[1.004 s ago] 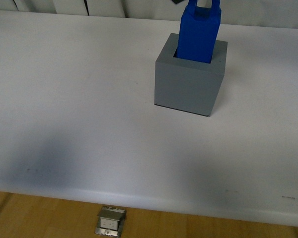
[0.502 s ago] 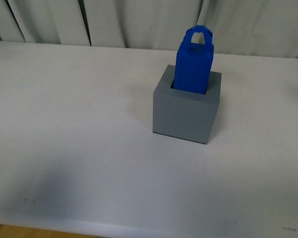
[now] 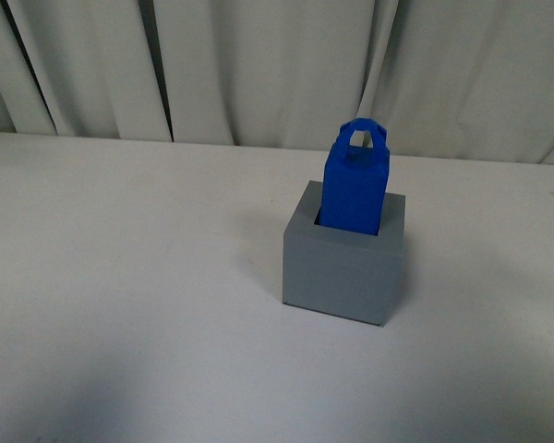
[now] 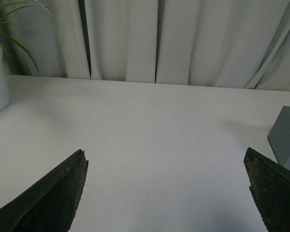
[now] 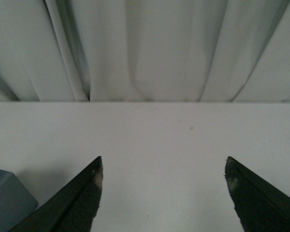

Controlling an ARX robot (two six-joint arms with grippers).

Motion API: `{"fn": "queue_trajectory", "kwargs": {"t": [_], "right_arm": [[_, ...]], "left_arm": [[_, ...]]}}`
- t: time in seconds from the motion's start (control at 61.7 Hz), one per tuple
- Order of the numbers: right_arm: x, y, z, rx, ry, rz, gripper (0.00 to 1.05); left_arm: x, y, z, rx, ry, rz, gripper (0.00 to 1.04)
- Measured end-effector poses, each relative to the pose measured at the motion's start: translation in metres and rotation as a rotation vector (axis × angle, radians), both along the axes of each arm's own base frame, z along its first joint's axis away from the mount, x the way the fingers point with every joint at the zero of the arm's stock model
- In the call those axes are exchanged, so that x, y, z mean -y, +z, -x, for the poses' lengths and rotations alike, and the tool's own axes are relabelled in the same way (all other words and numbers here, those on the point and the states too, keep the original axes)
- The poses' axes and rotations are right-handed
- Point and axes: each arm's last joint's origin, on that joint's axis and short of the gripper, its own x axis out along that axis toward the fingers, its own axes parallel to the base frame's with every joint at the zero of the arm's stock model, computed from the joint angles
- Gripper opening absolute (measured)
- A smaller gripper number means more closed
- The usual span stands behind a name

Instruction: Insert blue part into gray base

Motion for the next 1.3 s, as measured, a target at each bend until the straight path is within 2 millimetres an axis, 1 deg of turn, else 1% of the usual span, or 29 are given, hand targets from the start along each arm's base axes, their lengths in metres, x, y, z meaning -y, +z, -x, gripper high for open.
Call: {"fn": "queue_trajectory", "kwargs": {"t": [0.016,0.049,0.146,0.211,0.227,0.243,0.292,0.518,0.729,0.859,1.296], "right_arm": [[0.0,0.0,0.001,0.005,0.0,0.001,0.59],[-0.002,-0.001,0.007,0.02,-0.001,0.005,0.51],[-0.005,-0.007,0.019,0.022,0.0,0.01,0.35],[-0.009,-0.014,0.029,0.014,0.001,0.011,0.19],[-0.012,-0.016,0.032,0.013,-0.014,0.012,0.14],[-0.013,-0.016,0.033,0.013,-0.019,0.012,0.12],[-0.017,-0.019,0.039,0.013,-0.007,0.013,0.02],[-0.02,-0.027,0.058,0.013,0.006,0.016,0.01],[-0.02,-0.031,0.071,0.017,0.006,0.016,0.01],[-0.02,-0.042,0.078,0.015,0.005,0.016,0.01],[-0.02,-0.037,0.094,0.032,0.006,0.016,0.01]], "left_arm": [[0.0,0.0,0.0,0.0,0.0,0.0,0.98],[0.0,0.0,0.0,0.0,0.0,0.0,0.98],[0.0,0.0,0.0,0.0,0.0,0.0,0.98],[0.0,0.0,0.0,0.0,0.0,0.0,0.98],[0.0,0.0,0.0,0.0,0.0,0.0,0.98],[0.0,0.0,0.0,0.0,0.0,0.0,0.98],[0.0,0.0,0.0,0.0,0.0,0.0,0.98],[0.0,0.0,0.0,0.0,0.0,0.0,0.98],[0.0,0.0,0.0,0.0,0.0,0.0,0.98],[0.0,0.0,0.0,0.0,0.0,0.0,0.98],[0.0,0.0,0.0,0.0,0.0,0.0,0.98]]}}
